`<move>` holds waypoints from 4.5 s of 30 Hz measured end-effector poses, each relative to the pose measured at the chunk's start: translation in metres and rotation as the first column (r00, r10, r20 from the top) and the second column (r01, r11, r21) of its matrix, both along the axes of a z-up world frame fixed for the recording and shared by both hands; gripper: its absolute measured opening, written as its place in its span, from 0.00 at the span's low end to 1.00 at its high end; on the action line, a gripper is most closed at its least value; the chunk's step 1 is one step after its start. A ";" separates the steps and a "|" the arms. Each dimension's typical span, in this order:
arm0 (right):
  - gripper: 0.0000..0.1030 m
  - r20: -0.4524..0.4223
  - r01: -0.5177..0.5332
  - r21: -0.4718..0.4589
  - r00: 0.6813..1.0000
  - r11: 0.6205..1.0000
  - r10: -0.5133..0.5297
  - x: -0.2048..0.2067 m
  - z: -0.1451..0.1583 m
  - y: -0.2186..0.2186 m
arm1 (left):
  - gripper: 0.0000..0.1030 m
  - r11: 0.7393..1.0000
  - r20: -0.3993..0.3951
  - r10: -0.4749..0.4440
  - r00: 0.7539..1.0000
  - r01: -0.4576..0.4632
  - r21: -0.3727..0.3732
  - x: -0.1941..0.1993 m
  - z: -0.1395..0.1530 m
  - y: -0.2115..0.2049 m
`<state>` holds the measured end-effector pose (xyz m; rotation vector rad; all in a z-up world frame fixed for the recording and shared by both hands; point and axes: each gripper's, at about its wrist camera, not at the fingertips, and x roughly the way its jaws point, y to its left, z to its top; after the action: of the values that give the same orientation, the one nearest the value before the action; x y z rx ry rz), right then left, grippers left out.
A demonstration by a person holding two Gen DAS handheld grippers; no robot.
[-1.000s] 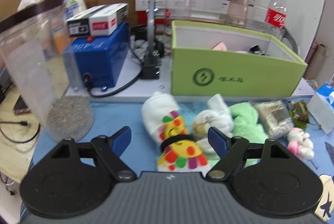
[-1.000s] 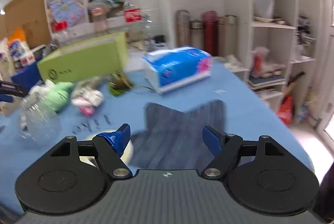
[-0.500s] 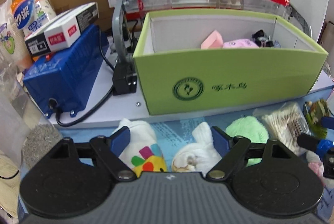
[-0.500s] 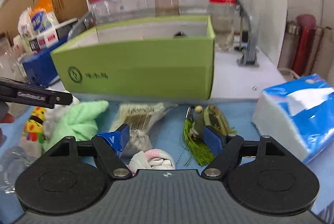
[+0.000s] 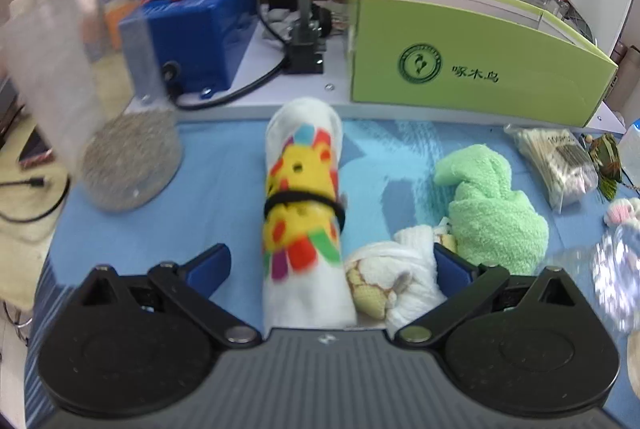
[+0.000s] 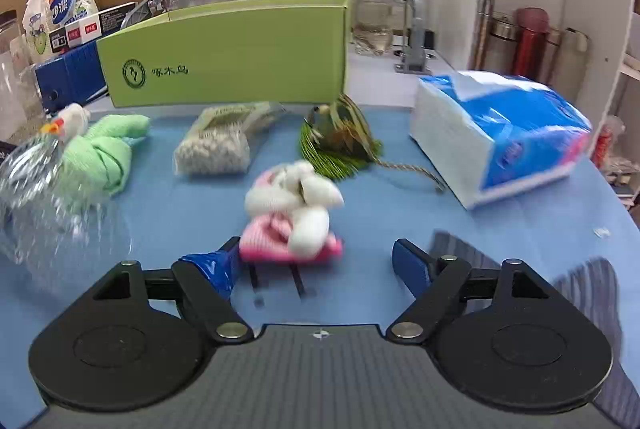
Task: Organize soft objects
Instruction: 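Move left tool to flower-print sock roll while right tool approaches knotted towel, then close left tool on sock roll while right tool grasps white-pink knotted towel, then carry sock roll and knotted towel into green box and open both tools, then move left tool to white knotted cloth while right tool approaches green tasseled pouch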
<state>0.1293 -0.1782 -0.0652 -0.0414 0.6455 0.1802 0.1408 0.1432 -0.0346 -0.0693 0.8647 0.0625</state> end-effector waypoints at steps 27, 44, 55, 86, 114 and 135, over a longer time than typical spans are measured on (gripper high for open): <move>0.66 0.038 -0.025 0.040 0.999 0.999 0.024 -0.021 0.022 -0.004 | 0.99 0.986 0.043 0.057 0.997 -0.063 0.158 0.024 0.016 0.010; 0.69 0.033 -0.098 0.011 0.995 0.995 0.097 0.035 -0.002 0.013 | 0.81 0.999 -0.059 0.040 0.997 -0.039 0.025 0.033 -0.003 0.033; 0.22 0.044 -0.126 0.096 0.992 0.987 0.122 0.028 0.003 0.002 | 0.30 0.999 -0.005 0.053 0.999 -0.053 0.006 0.011 0.025 0.041; 0.38 0.178 -0.246 0.223 0.962 0.943 0.209 0.225 0.096 0.070 | 0.74 0.996 0.147 -0.089 0.985 0.083 0.043 0.195 0.098 -0.046; 0.55 0.035 -0.049 0.146 0.998 0.988 0.044 0.008 0.018 -0.006 | 0.77 0.996 0.064 0.070 0.995 -0.073 0.048 -0.030 0.047 0.023; 0.56 0.040 -0.010 0.264 0.999 0.964 -0.001 -0.061 0.019 -0.028 | 0.82 0.994 0.020 -0.025 0.999 0.023 0.106 -0.072 0.022 -0.004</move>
<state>0.0686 -0.2059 -0.0460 0.2107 0.5767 0.2684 0.0690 0.1388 -0.0124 0.0395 0.8392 0.0848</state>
